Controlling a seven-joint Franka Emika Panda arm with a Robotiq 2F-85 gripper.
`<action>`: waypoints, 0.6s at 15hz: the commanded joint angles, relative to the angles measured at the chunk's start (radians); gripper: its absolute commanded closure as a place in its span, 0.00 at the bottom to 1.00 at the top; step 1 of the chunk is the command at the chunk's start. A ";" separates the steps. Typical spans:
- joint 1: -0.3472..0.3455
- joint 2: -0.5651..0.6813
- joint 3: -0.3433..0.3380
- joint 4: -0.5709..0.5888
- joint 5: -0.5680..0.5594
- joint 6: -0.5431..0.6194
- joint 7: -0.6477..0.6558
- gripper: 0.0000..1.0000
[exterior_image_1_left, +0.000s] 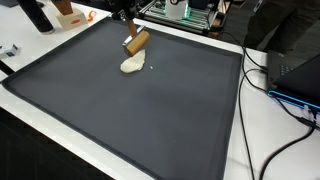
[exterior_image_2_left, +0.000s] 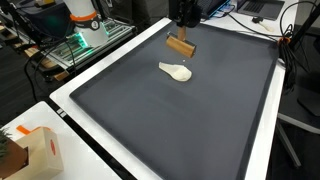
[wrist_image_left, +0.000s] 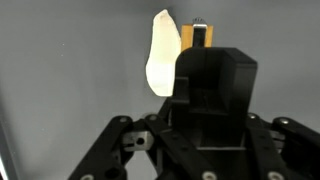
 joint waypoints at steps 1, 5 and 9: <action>0.010 -0.075 0.003 -0.054 -0.076 0.011 0.057 0.76; 0.011 -0.110 0.006 -0.064 -0.131 0.012 0.081 0.76; 0.006 -0.079 0.007 -0.030 -0.104 -0.002 0.055 0.51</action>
